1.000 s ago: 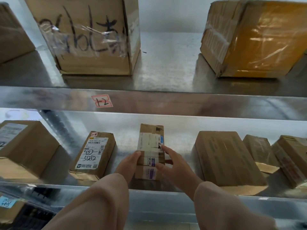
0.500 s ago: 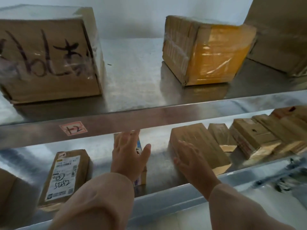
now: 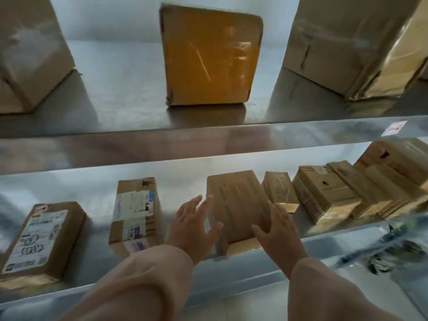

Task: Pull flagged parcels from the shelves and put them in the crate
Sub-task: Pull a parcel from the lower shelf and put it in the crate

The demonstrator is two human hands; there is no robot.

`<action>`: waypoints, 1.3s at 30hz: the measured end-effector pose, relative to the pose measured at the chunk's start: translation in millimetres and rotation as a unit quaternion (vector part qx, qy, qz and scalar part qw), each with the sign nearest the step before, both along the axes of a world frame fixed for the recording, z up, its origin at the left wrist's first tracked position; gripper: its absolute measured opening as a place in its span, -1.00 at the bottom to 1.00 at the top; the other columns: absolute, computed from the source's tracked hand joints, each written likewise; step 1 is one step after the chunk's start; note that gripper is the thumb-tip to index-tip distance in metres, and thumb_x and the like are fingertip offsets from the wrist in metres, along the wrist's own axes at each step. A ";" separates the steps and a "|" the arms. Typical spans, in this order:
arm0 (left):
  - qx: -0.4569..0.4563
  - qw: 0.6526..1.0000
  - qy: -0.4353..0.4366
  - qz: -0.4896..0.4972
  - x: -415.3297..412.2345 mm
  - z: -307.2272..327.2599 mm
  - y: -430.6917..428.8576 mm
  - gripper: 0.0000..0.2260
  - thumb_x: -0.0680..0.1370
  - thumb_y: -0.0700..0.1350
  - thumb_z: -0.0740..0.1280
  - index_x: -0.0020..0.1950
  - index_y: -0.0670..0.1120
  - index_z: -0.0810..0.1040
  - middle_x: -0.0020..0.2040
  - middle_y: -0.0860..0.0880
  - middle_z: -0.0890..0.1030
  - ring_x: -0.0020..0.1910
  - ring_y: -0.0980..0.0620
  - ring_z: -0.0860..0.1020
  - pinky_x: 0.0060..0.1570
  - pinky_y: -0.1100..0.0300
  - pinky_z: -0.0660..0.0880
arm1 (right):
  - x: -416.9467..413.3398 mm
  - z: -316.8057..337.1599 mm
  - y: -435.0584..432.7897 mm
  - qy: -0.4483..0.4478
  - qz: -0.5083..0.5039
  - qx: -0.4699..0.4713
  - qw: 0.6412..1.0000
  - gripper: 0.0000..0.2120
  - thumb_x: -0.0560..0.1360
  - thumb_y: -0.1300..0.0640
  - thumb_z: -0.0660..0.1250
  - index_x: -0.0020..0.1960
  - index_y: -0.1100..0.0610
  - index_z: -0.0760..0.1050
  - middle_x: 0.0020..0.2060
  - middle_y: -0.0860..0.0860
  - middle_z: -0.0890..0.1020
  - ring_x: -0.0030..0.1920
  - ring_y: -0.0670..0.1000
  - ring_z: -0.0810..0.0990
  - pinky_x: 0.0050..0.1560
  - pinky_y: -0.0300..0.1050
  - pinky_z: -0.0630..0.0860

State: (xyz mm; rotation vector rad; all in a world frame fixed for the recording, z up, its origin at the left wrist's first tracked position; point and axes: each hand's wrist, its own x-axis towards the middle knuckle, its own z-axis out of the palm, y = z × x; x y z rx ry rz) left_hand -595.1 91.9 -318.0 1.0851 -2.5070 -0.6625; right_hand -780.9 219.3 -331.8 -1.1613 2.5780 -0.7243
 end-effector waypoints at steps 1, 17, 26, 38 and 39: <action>0.017 1.000 -0.012 0.009 -8.3 -5.8 2.7 -0.37 0.54 0.25 0.20 0.55 0.17 0.06 0.57 0.05 0.14 0.53 -0.01 0.10 0.47 0.04 0.15 | -7.1 -1.9 1.8 -0.016 0.004 -0.002 1.000 -0.25 0.47 -0.19 0.32 0.52 0.00 0.04 0.48 0.04 0.21 0.48 0.11 0.19 0.46 0.10 0.21; 0.237 0.956 0.085 0.153 -66.5 -27.3 35.4 -0.35 0.55 0.05 0.31 0.52 0.22 0.01 0.49 0.06 0.20 0.42 -0.05 0.28 0.39 -0.04 0.33 | -70.2 -1.0 -3.1 -0.432 -0.023 -0.124 0.893 -0.80 0.64 0.03 0.11 0.13 0.00 0.49 0.06 0.05 0.60 0.03 0.03 0.60 0.00 -0.02 0.59; 0.256 0.931 0.199 0.166 -60.5 -10.7 40.3 -0.47 0.56 0.05 0.32 0.46 0.26 0.17 0.46 0.09 0.26 0.34 0.03 0.34 0.35 -0.05 0.41 | -82.9 0.1 -8.6 -0.652 0.048 -0.118 0.747 -0.26 0.35 -0.17 0.47 0.41 0.10 0.35 0.21 0.14 0.60 0.17 0.16 0.60 0.14 0.09 0.57; 0.279 0.917 0.218 0.182 -91.2 21.8 55.0 -0.32 0.40 0.29 0.36 0.45 0.05 0.34 0.36 0.00 0.36 0.25 0.00 0.46 0.22 -0.01 0.53 | -57.0 27.9 -1.6 -0.500 0.123 -0.220 0.828 -0.44 0.30 -0.19 0.45 0.24 -0.24 0.34 0.14 -0.08 0.57 0.00 -0.05 0.65 -0.16 -0.20 0.61; 0.271 0.913 0.244 0.183 -89.9 24.5 56.1 -0.51 0.49 0.18 0.34 0.38 0.10 0.39 0.32 -0.01 0.40 0.19 0.02 0.50 0.16 0.02 0.57 | -55.7 30.7 -1.3 -0.508 0.139 -0.229 0.819 -0.53 0.36 -0.16 0.38 0.24 -0.24 0.36 0.16 -0.07 0.57 0.01 -0.09 0.65 -0.15 -0.22 0.60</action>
